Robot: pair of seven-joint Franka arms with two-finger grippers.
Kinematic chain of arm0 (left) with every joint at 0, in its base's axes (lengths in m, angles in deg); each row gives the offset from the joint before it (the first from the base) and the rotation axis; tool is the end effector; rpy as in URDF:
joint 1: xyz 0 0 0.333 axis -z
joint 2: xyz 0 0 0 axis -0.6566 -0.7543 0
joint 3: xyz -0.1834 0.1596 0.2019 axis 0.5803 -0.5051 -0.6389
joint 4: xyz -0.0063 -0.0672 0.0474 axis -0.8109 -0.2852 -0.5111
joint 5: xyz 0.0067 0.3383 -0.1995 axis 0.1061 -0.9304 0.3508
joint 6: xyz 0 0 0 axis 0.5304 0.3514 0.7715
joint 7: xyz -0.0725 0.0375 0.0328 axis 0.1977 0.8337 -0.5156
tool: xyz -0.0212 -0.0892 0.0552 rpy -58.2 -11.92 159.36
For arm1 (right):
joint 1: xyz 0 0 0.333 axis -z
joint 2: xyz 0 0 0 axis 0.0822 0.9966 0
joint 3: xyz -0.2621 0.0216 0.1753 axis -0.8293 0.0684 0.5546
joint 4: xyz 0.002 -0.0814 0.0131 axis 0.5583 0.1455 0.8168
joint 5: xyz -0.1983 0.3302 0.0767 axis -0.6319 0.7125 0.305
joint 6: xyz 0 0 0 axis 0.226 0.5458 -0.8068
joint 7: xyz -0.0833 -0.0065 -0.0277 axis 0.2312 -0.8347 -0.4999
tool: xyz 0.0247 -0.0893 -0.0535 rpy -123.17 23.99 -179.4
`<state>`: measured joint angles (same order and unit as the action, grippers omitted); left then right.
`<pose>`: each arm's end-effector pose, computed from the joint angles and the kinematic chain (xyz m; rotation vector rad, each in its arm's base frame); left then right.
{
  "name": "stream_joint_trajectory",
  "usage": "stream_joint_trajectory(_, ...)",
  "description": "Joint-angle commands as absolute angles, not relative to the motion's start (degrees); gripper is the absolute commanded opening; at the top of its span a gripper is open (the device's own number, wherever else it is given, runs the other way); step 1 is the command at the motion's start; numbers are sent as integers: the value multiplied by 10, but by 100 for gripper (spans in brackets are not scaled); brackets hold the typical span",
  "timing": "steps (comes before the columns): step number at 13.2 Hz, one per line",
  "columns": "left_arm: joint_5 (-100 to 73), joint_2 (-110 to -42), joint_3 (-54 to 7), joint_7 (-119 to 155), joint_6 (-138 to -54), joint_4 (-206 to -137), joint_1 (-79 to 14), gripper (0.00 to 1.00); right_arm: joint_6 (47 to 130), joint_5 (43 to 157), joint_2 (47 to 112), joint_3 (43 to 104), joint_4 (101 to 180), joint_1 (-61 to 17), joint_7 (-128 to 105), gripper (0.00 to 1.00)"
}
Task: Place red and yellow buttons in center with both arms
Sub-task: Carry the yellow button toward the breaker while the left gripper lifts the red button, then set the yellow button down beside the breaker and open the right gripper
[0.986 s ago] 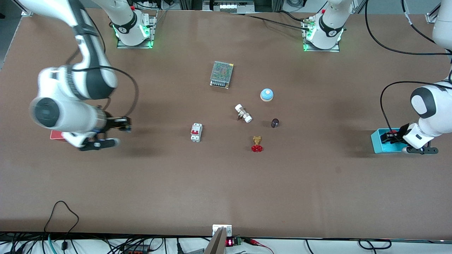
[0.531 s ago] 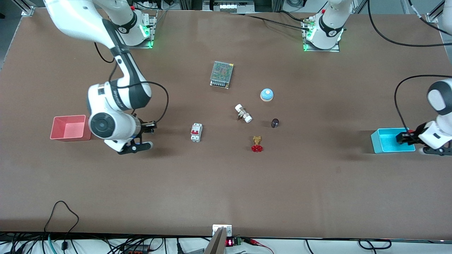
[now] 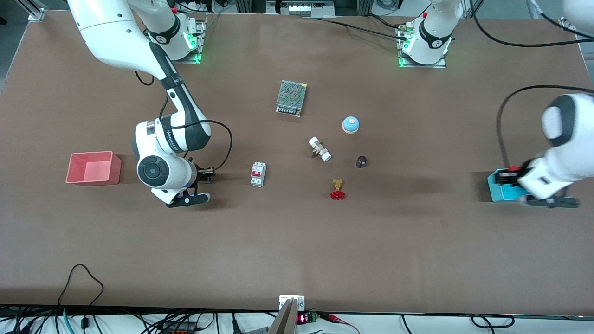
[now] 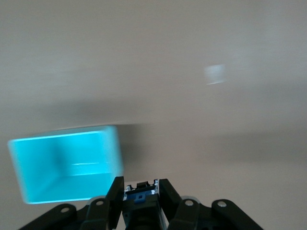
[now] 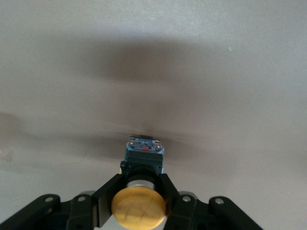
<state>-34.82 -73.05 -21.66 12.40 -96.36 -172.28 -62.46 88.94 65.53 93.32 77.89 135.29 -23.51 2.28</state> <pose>0.6409 0.0467 0.3507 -3.0833 0.0787 0.1156 0.6287 0.2045 0.2254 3.0759 0.2017 -0.3910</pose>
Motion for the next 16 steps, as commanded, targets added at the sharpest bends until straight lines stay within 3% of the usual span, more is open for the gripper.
stream_joint_trajectory(1, -364, -736, -211, 207, -950, -1725, -548, 29, 895, 666, 939, 772, 1347, -250, 45, 31)
stream_joint_trajectory(6, -364, -801, -211, 336, -995, -1724, -452, 29, 900, 665, 949, 773, 1348, -251, 37, 37)
stream_joint_trajectory(7, -364, -815, -211, 342, -999, -1727, -445, 29, 900, 666, 950, 772, 1348, -251, 37, 49)
stream_joint_trajectory(9, -361, -821, -211, 357, -1010, -1747, -436, 29, 900, 666, 949, 772, 1348, -250, 37, 88)
stream_joint_trajectory(10, -360, -821, -211, 367, -1036, -1765, -436, 29, 899, 666, 947, 772, 1347, -250, 37, 100)
stream_joint_trajectory(12, -360, -819, -203, 384, -1084, -1803, -436, 29, 897, 666, 939, 772, 1347, -252, 45, 100)
stream_joint_trajectory(16, -359, -819, -203, 387, -1147, -1849, -443, 30, 880, 666, 860, 771, 1345, -251, 38, 100)
